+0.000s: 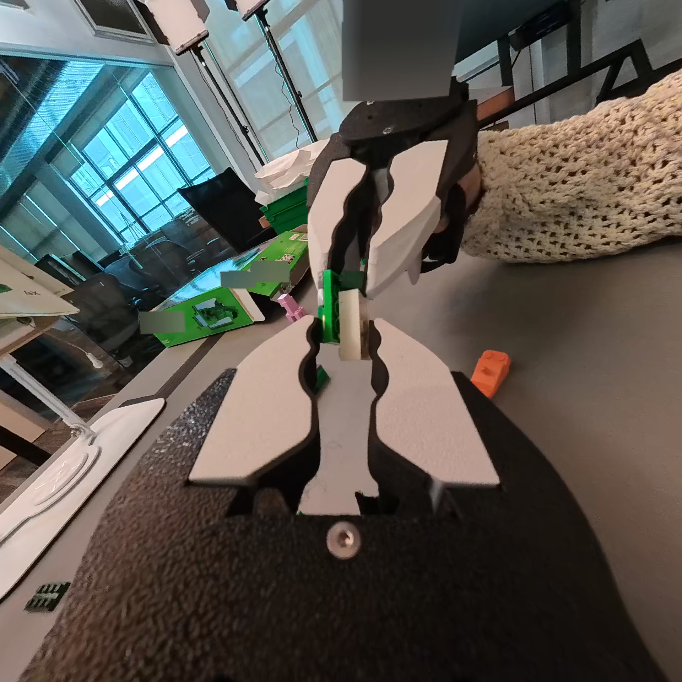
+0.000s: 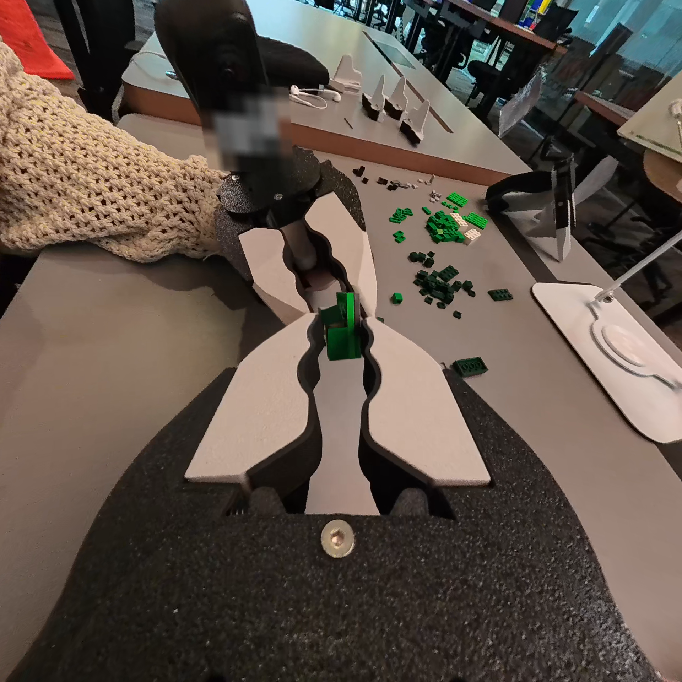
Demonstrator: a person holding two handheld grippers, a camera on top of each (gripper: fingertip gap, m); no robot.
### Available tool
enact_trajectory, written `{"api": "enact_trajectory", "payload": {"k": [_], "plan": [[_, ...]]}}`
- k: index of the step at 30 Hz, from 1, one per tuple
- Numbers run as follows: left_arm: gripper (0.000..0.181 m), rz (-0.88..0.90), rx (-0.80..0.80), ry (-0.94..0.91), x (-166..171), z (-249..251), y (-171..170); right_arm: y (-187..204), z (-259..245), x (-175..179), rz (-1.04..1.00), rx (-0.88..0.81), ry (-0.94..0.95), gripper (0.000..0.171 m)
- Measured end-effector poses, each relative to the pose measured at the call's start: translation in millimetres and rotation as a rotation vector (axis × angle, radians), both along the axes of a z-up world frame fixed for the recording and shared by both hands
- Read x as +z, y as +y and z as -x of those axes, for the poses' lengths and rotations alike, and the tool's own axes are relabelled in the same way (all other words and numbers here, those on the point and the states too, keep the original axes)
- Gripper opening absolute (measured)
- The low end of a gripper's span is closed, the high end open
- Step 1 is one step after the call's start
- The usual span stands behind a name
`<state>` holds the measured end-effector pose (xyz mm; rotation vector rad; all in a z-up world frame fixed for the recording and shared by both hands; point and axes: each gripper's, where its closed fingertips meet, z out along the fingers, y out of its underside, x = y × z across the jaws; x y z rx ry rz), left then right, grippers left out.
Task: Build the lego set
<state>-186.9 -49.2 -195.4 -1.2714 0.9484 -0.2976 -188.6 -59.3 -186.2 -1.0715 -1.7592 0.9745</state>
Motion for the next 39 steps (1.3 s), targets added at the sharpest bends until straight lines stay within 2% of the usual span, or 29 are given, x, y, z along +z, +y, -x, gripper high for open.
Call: {"api": "enact_trajectory", "payload": {"k": [7,14,24,30,36,39], "plan": [[0.026,-0.003,0.013,0.007,-0.6,1.3,1.0,1.9,0.4,-0.5,0.027,-0.009,0.002,0.019],[0.026,0.021,0.018,0.026,-6.5,0.9,2.5,2.7,4.9,-3.5,-0.042,-0.026,0.034,0.022],[0.025,0.027,0.009,0.028,-7.3,0.8,1.7,1.5,4.2,-4.7,-0.001,-0.005,0.034,0.018],[0.025,0.033,0.013,0.105,-17.7,-2.4,2.4,3.1,-0.4,-16.7,-0.046,-0.01,-0.062,0.018],[0.025,0.036,0.01,0.287,-40.0,-9.7,0.3,2.6,-11.5,-44.5,-0.101,0.004,-0.255,0.019],[0.025,0.048,0.003,0.299,-42.5,-9.9,-0.6,2.6,-11.4,-48.9,-0.099,0.008,-0.271,0.019]]}}
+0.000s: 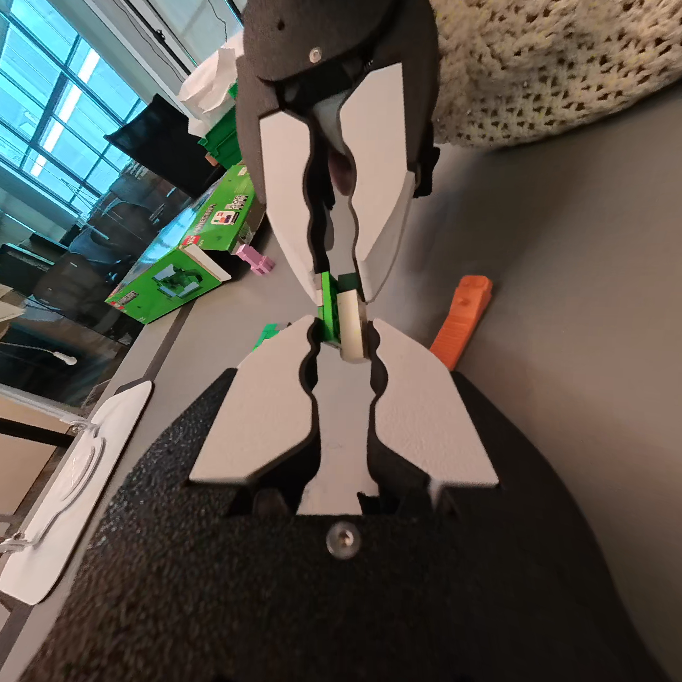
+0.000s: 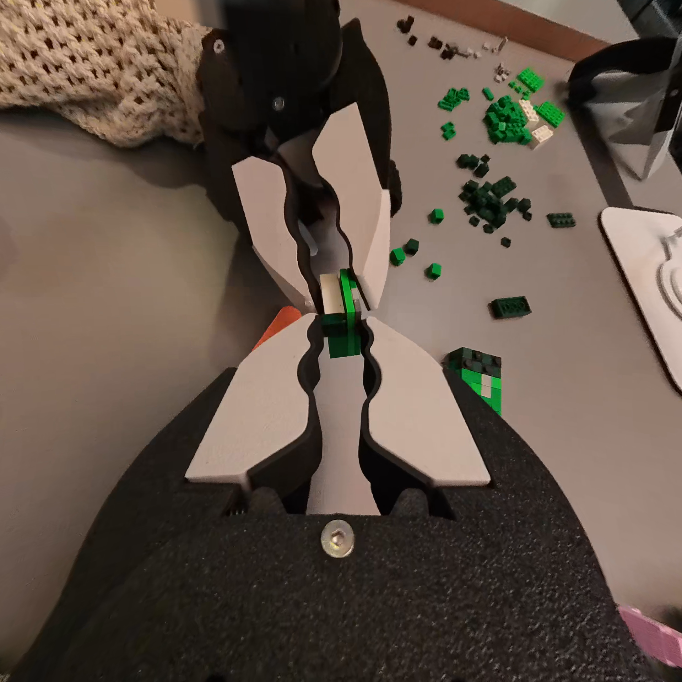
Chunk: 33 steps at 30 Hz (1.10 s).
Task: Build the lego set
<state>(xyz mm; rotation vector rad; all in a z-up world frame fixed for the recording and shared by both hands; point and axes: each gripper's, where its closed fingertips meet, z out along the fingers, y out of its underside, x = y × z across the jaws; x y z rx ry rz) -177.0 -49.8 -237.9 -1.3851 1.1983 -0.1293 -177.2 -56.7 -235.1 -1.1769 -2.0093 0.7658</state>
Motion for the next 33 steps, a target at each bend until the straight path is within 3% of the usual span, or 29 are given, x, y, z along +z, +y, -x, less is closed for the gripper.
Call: {"api": "enact_trajectory", "payload": {"k": [14,22,33], "plan": [[0.024,0.012,-0.041,-0.08,9.9,-2.8,-5.4,-4.3,0.2,9.4,0.065,0.065,0.056,0.018],[0.024,-0.03,-0.007,-0.023,6.6,-0.9,-1.7,-2.2,1.7,6.9,0.186,0.017,0.012,0.019],[0.024,-0.029,-0.049,-0.046,10.1,-5.8,-7.8,-7.0,-2.2,9.1,0.15,0.086,0.038,0.019]]}}
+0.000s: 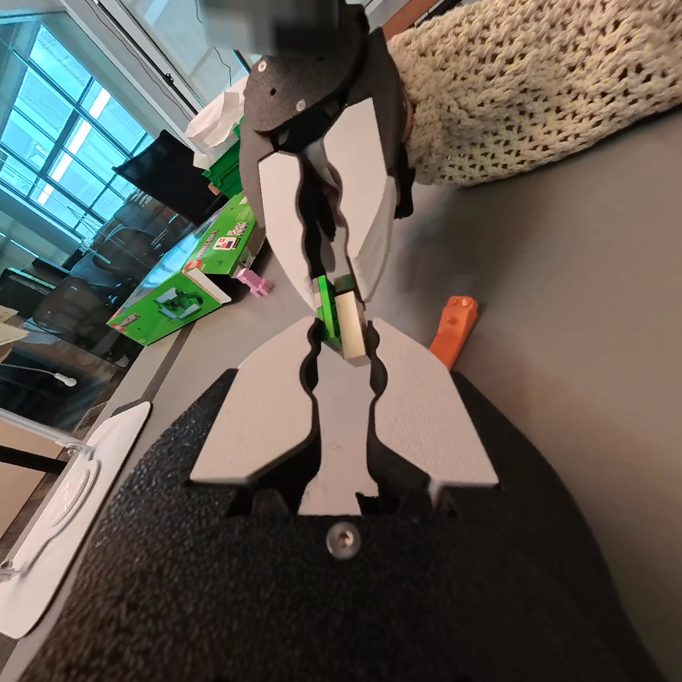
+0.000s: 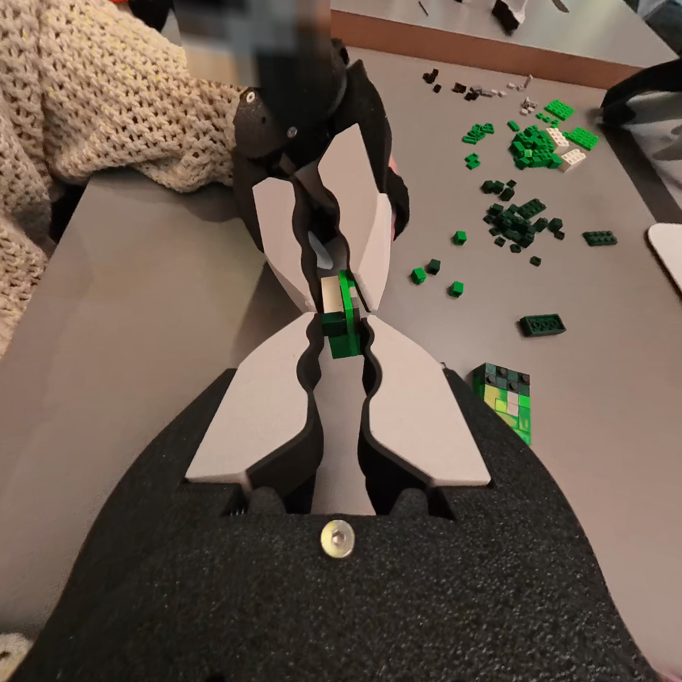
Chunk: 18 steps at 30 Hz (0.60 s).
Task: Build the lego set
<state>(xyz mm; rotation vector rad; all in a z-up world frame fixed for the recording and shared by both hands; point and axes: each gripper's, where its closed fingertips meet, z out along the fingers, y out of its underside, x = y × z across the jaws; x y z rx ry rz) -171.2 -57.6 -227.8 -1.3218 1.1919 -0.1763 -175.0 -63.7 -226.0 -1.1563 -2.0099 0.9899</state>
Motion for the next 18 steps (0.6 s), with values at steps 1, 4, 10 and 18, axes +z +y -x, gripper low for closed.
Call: {"api": "enact_trajectory", "payload": {"k": [1,4,10,18], "plan": [[0.024,0.004,-0.005,-0.004,-0.1,-0.7,-0.8,-0.9,-0.8,-0.4,-0.016,0.01,0.001,0.019],[0.024,0.004,-0.014,-0.01,0.5,-1.4,-1.8,-1.9,-1.8,-0.2,-0.064,0.031,0.02,0.019],[0.024,-0.01,0.007,-0.029,3.9,0.6,0.9,-1.1,0.9,6.0,0.069,-0.003,0.024,0.02],[0.022,-0.019,0.016,-0.029,4.6,2.1,2.4,2.1,3.2,1.8,0.023,-0.02,0.039,0.021]]}}
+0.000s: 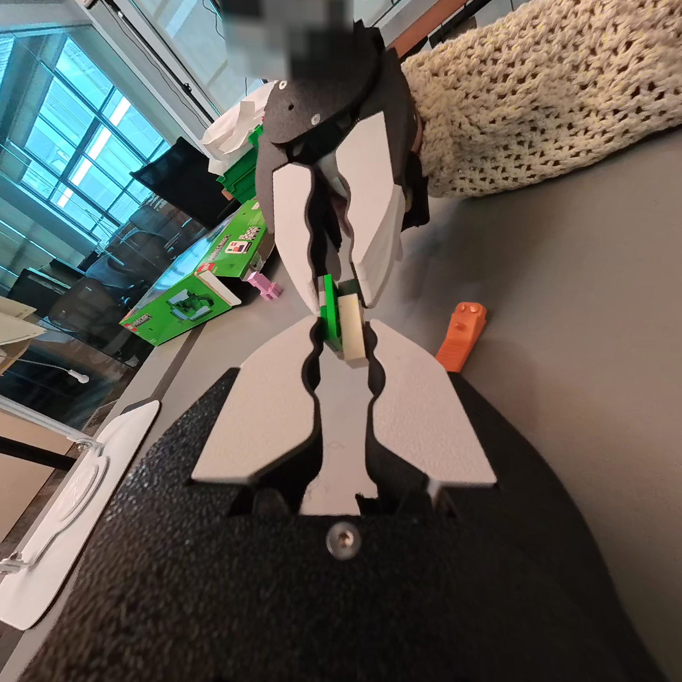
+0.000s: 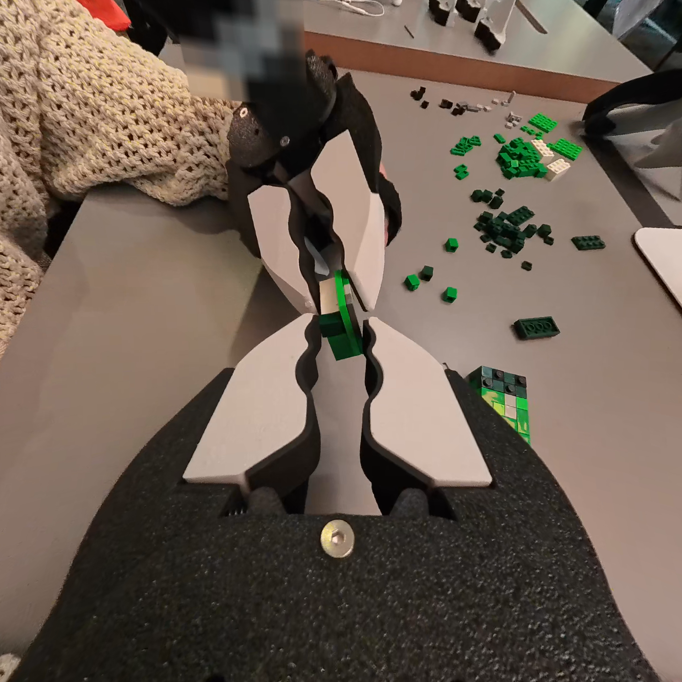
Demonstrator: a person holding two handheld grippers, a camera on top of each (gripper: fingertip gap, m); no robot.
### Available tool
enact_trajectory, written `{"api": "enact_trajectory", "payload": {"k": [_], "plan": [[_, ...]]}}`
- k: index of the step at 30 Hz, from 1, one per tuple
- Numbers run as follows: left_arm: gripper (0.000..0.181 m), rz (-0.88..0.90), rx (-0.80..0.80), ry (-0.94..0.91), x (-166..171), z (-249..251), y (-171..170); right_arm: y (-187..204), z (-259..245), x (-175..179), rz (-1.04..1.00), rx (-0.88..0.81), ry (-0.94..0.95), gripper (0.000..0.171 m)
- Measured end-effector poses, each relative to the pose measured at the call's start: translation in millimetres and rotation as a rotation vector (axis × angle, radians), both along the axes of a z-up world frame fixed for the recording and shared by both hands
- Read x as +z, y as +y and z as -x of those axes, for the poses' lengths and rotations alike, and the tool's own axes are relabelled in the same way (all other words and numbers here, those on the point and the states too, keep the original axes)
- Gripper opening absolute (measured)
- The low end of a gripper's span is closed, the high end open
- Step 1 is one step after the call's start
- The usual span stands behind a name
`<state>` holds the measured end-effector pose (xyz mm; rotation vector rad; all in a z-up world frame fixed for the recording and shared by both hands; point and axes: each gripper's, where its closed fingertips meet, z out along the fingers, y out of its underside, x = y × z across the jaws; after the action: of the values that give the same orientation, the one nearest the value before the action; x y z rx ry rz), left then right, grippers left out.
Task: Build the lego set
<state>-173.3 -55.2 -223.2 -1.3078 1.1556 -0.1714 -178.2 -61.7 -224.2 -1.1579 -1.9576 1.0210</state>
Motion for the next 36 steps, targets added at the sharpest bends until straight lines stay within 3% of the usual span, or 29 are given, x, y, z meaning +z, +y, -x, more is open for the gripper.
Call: {"api": "enact_trajectory", "payload": {"k": [15,19,22,26,30,33,36], "plan": [[0.025,0.03,-0.024,-0.099,7.8,-1.8,-2.0,-2.9,-1.7,6.7,-0.008,0.031,0.027,0.017],[0.034,-0.001,0.018,-0.12,12.5,2.7,2.8,-0.9,0.9,9.2,0.013,0.014,0.043,0.017],[0.055,-0.089,0.1,-0.085,17.3,11.3,10.7,10.1,8.0,12.9,0.125,-0.067,0.066,0.017],[0.064,-0.24,0.195,0.098,13.2,17.4,17.3,17.8,12.3,15.7,0.483,-0.101,0.049,0.017],[0.059,-0.305,0.223,0.159,14.8,17.2,18.2,13.1,10.2,16.9,0.673,-0.05,0.016,0.017],[0.036,-0.355,0.223,0.205,16.5,16.7,16.1,9.6,10.2,18.8,0.765,-0.015,0.005,0.017],[0.036,-0.353,0.222,0.226,13.7,15.8,16.5,9.4,9.1,15.4,0.813,-0.001,-0.019,0.017]]}}
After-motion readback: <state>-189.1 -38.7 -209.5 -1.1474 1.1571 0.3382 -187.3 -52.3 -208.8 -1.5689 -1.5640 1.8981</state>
